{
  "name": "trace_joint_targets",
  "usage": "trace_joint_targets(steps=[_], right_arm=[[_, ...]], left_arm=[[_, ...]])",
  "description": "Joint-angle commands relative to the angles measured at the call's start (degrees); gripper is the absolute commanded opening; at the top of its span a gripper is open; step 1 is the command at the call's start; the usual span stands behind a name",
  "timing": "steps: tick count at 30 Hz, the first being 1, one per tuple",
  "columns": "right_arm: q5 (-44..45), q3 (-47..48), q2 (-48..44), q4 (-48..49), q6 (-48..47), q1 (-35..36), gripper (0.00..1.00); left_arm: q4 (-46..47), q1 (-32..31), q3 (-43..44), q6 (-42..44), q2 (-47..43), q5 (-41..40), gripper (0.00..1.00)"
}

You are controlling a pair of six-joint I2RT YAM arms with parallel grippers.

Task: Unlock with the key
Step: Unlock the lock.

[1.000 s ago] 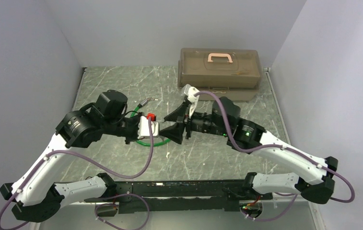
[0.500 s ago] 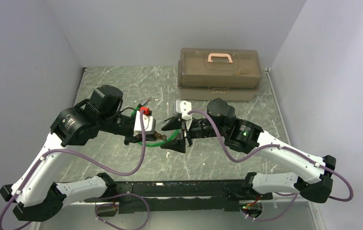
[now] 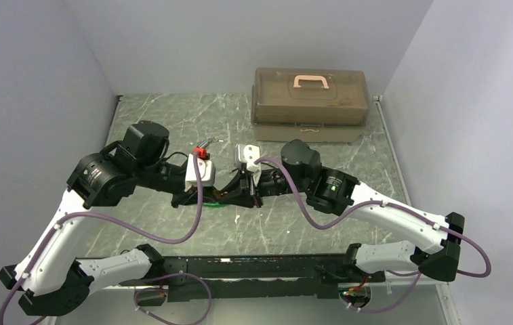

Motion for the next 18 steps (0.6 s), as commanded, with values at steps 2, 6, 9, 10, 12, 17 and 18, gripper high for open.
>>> trace_joint_targets(steps=[2,6,9,10,12,17,18], right_arm=[[1.03,2.28,1.06,3.46,0.50,1.11,0.00],[5.71,0.33,-0.82,6.09,2.16,1.16,0.00],[8.93,-1.23,-2.44,6.60,3.02,1.03,0.00],[9.90,-1.78,-3.07,6.55,3.14,0.94,0.00],[11.02,-3.01,-4.61,6.81,3.50,0.52,0.00],[12.47,-4.36,-7.46,5.91,3.51,-0.29,0.00],[12.66,-4.41,-7.80,5.67,3.53,-0.39,0.00]], left_arm=[[7.01,0.60,1.08,-2.15,-1.49,4.69,0.02],[8.07,1.75,0.93,-4.88,-1.62,3.91,0.62],[6.74,2.51,1.54,-3.76,-1.50,0.75,0.74],[5.71,2.91,1.58,-2.49,-1.51,-0.43,0.75],[3.32,4.17,0.93,-0.30,-1.47,-2.29,0.77],[0.18,14.11,-5.14,4.81,-2.15,-1.77,0.80],[0.15,15.96,-6.85,6.01,-2.34,-1.32,0.81]])
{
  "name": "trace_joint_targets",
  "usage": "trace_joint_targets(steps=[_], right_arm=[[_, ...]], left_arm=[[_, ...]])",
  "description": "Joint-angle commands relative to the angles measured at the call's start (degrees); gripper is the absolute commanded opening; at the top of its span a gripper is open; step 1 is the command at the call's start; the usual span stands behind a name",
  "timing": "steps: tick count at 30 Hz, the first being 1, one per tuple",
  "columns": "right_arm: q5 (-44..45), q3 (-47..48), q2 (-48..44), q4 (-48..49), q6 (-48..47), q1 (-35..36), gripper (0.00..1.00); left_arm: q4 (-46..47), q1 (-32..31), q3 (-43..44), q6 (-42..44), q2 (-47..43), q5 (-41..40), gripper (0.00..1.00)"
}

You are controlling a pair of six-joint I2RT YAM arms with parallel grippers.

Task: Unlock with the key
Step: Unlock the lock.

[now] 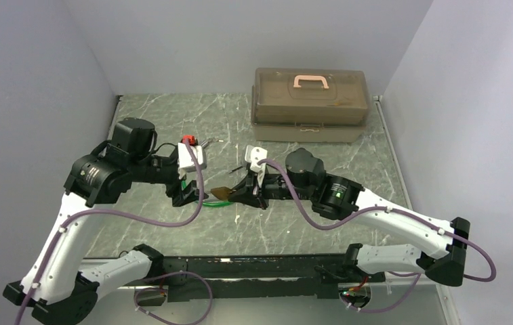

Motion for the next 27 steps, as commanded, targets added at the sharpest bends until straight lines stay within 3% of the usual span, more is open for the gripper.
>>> trace_joint_targets(steps=[1,7,11,18,22,27], right_arm=[[2.36,1.39,-4.98,6.60,0.79,-0.64,0.00],[2.30,1.89,-4.83,7.23,1.29,-0.86,0.00],[2.81,1.25,-4.07,9.09,2.72,-1.01,0.00],[4.62,-3.69,-3.29,17.97,10.89,-1.93,0.00],[10.31,-5.39,-1.19,19.61,17.31,-3.28,0.00],[12.53,-8.29,-0.37,24.08,28.10,-8.11,0.00]], left_arm=[[-2.24,7.96,-6.31,6.38,-0.94,0.77,0.81],[-2.30,10.37,-13.91,12.45,-1.45,4.02,0.81],[0.50,10.38,-16.35,16.45,-3.87,8.05,0.75],[4.08,10.38,-17.43,20.64,-4.70,5.81,0.45],[5.05,10.06,-17.57,22.47,-4.60,3.40,0.23],[7.22,8.03,-21.95,27.52,-6.29,-3.54,0.12]])
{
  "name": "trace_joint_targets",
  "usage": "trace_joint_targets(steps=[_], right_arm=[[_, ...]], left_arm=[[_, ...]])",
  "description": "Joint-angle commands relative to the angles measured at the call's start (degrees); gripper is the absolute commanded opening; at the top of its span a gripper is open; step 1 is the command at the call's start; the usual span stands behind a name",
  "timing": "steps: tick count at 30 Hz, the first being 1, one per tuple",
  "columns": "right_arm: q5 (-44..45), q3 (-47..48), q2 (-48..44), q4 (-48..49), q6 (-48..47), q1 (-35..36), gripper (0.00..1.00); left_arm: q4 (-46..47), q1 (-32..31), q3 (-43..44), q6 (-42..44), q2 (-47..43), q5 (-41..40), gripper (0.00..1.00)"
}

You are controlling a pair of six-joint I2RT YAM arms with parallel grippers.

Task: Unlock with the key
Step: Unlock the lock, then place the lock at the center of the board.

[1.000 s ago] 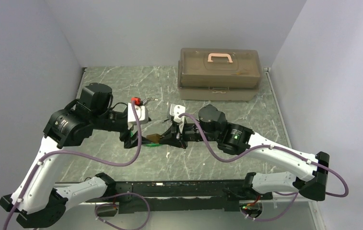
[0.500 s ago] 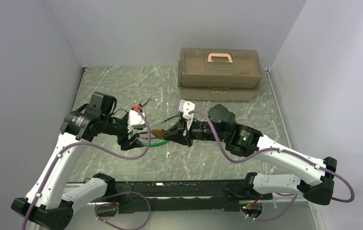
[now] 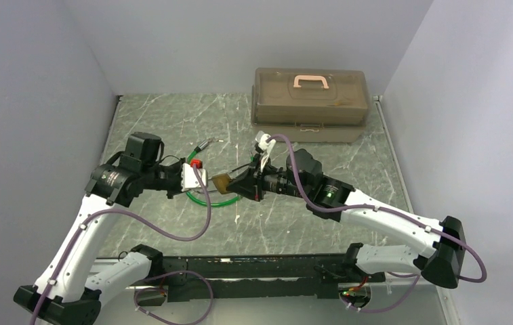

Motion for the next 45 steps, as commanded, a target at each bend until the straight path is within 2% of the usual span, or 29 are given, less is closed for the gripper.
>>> trace_joint_targets(steps=[1,11,15,18,21,25,29,32,34,39,41,42,45], right_arm=[[6.83,-1.46,-0.46,12.49,11.42,-5.06,0.00],[10.86,-0.36,1.86,9.69,14.49,-8.12,0.00],[11.16,-0.33,2.95,8.79,18.93,-10.36,0.00],[12.00,0.41,4.55,6.99,23.11,-12.25,0.00],[10.66,-0.07,6.83,7.54,26.67,-15.50,0.00],[6.71,-1.61,9.38,10.38,30.94,-18.88,0.00],[5.35,-2.45,10.46,11.06,32.95,-20.18,0.00],[4.66,-3.77,10.70,10.59,33.05,-21.14,0.00],[4.35,-5.36,10.62,10.91,32.57,-21.80,0.00],[1.75,-8.98,11.93,14.23,31.54,-22.90,0.00],[0.79,-9.34,13.18,15.20,31.31,-22.91,0.00],[0.33,-9.45,13.76,15.80,31.22,-22.96,0.00],[-0.55,-9.52,15.76,16.76,30.70,-23.00,0.00]], left_arm=[[1.81,-2.11,-3.16,5.83,-1.94,-4.55,0.10],[0.44,-3.93,-1.91,3.15,-2.27,-2.03,0.03],[1.59,-4.37,-2.74,3.64,-3.62,-3.69,0.01],[5.42,-6.64,-6.69,4.13,-5.36,-7.43,0.00],[12.05,-13.14,-13.50,3.67,-7.10,-15.98,0.00],[17.66,-16.99,-18.76,1.75,-4.60,-20.72,0.00],[21.66,-17.79,-21.42,1.04,-0.56,-22.78,0.04],[22.57,-19.32,-23.05,0.11,1.56,-22.42,0.19],[21.80,-20.78,-23.68,-0.69,3.21,-22.47,0.24],[22.76,-24.30,-26.29,-5.36,6.33,-24.86,0.21],[24.17,-24.96,-27.10,-7.34,7.00,-25.98,0.23],[24.88,-24.99,-27.25,-7.95,7.26,-26.11,0.26],[25.41,-24.97,-26.98,-9.28,7.68,-25.92,0.43]])
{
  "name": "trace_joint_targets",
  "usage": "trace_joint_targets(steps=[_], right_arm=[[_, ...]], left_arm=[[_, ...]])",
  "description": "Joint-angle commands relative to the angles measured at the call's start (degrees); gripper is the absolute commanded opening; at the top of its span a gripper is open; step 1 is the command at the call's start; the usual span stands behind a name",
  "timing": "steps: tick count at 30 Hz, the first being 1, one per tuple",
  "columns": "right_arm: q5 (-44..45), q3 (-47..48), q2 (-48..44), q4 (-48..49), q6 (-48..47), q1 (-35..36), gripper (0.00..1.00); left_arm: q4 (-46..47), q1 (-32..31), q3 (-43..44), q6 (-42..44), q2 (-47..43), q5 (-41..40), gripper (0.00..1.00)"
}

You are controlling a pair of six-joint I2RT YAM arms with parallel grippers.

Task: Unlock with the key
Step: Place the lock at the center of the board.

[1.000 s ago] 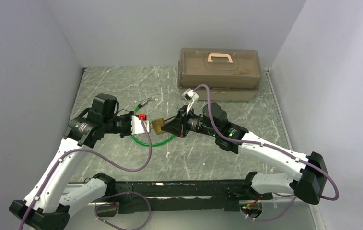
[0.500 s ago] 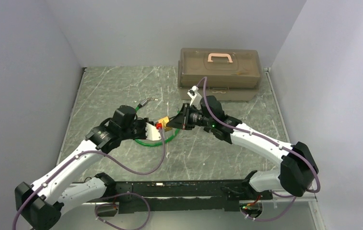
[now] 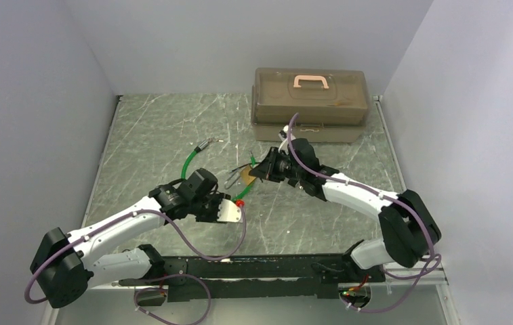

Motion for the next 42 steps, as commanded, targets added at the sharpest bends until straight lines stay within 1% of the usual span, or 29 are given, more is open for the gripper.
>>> trace_joint_targets(steps=[1,4,8,17,21,27,28,30,31,34,36,40,42], right_arm=[[4.46,0.97,1.46,10.51,-1.56,-1.86,0.00],[3.62,0.95,3.01,10.55,-2.56,-1.99,0.00],[2.45,-0.25,4.27,11.10,-3.84,-2.07,0.00],[0.55,-1.87,6.07,12.56,-6.29,-2.07,0.00],[-0.02,-4.08,5.57,12.27,-6.13,-2.14,0.00],[2.00,-9.62,0.12,8.99,-5.93,-2.13,0.00],[2.49,-10.75,-0.84,8.48,-5.75,-2.13,0.00],[3.56,-13.07,-2.57,8.07,-5.04,-2.15,0.00],[4.22,-14.68,-3.19,8.16,-4.65,-2.16,0.00],[4.52,-17.92,-4.05,11.02,-3.45,-2.16,0.00],[4.13,-19.29,-3.78,14.50,-3.72,-2.14,0.06],[3.95,-22.04,-2.82,20.92,-4.73,-2.08,0.32],[4.09,-22.63,-2.38,21.66,-5.37,-2.12,0.40]], left_arm=[[-3.24,-0.63,0.39,-3.82,0.30,2.33,0.49],[-5.03,-0.63,1.57,-5.74,0.55,2.20,0.55],[-8.81,0.37,6.48,-10.36,3.94,1.55,0.55],[-16.47,6.15,17.03,-16.55,5.23,10.60,0.56],[-18.88,8.51,18.80,-15.38,3.22,12.39,0.56],[-24.74,13.06,21.91,-13.42,2.48,12.40,0.58],[-25.61,13.82,22.33,-13.55,2.57,12.20,0.60],[-26.90,15.00,22.61,-13.53,2.56,11.68,0.95],[-27.12,15.52,22.36,-13.75,2.35,11.46,0.99],[-26.20,16.92,19.96,-14.00,0.45,12.04,0.99],[-25.43,17.26,17.99,-13.50,-0.86,11.94,0.99],[-24.81,18.56,16.67,-13.82,-0.54,11.08,0.99],[-24.63,20.09,16.80,-14.16,0.37,11.60,0.99]])
